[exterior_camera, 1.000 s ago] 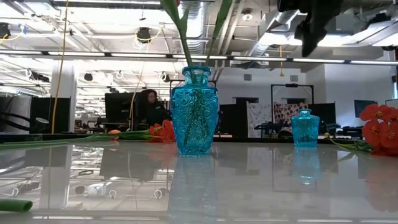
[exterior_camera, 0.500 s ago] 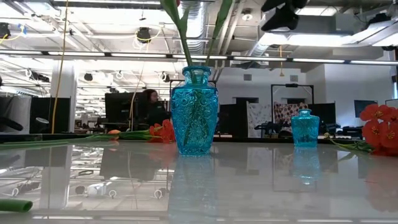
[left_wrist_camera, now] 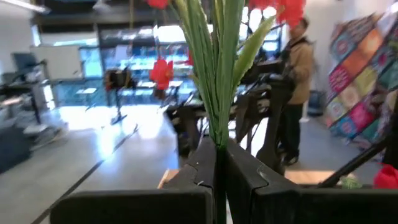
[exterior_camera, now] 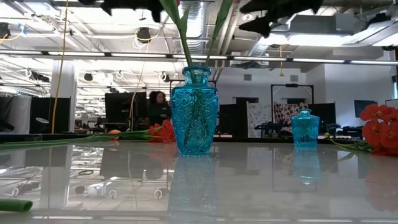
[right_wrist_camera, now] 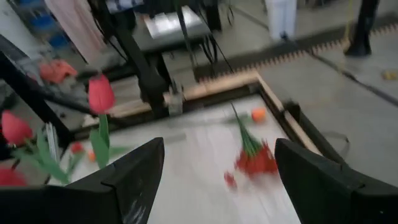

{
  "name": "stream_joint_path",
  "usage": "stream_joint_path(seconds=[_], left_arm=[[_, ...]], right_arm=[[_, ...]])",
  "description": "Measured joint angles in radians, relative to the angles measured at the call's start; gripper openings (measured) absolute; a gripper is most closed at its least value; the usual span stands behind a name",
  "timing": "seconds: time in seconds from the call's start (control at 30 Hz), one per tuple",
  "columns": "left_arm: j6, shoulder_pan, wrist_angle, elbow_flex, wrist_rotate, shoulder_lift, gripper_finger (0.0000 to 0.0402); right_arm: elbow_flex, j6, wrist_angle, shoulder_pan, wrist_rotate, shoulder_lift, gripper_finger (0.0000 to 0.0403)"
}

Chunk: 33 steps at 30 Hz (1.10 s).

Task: Sort flowers into vase by color
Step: Put the bottom orange flowers into the top blue vase

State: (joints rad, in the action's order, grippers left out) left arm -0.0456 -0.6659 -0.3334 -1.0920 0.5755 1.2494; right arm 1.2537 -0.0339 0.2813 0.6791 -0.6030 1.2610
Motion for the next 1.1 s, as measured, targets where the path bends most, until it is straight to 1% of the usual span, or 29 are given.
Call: stream_joint_path(seconds=[0.13, 0.23, 0.33, 0.47, 0.53, 0.63, 0.73, 0.87, 0.93, 1.1], left_arm=[[-0.035, 0.0, -0.174, 0.0, 0.022, 0.124, 0.0], [-0.153, 0.0, -0.329, 0.0, 0.023, 0.218, 0.0], [-0.253, 0.0, -0.505, 0.0, 0.031, 0.295, 0.0], [-0.364, 0.011, -0.654, 0.0, 0.033, 0.374, 0.0], [-0.386, 0.018, -0.67, 0.0, 0.041, 0.393, 0.0], [-0.386, 0.027, -0.652, -0.001, 0.044, 0.407, 0.0], [-0.361, 0.027, -0.622, -0.001, 0.033, 0.407, 0.0], [-0.364, 0.028, -0.606, -0.001, 0.015, 0.406, 0.0], [-0.362, 0.034, -0.585, -0.002, -0.006, 0.406, 0.0], [-0.352, 0.055, -0.546, -0.002, -0.015, 0.406, 0.0]], right_arm=[[0.0, -0.028, -0.16, -0.003, -0.002, 0.06, 0.0331], [0.0, -0.087, -0.293, -0.005, -0.002, 0.1, 0.0331], [0.0, -0.132, -0.383, -0.004, -0.002, 0.142, 0.0331], [0.0, -0.188, -0.466, -0.003, -0.001, 0.191, 0.0331], [0.0, -0.219, -0.506, -0.003, -0.001, 0.208, 0.0331], [0.0, -0.239, -0.529, -0.003, -0.001, 0.22, 0.0331], [0.0, -0.238, -0.539, -0.005, -0.001, 0.219, 0.0331], [0.0, -0.236, -0.559, -0.01, -0.005, 0.219, 0.0331], [0.0, -0.211, -0.562, -0.018, -0.008, 0.219, 0.0331], [0.0, -0.194, -0.56, -0.04, -0.002, 0.219, 0.0331]])
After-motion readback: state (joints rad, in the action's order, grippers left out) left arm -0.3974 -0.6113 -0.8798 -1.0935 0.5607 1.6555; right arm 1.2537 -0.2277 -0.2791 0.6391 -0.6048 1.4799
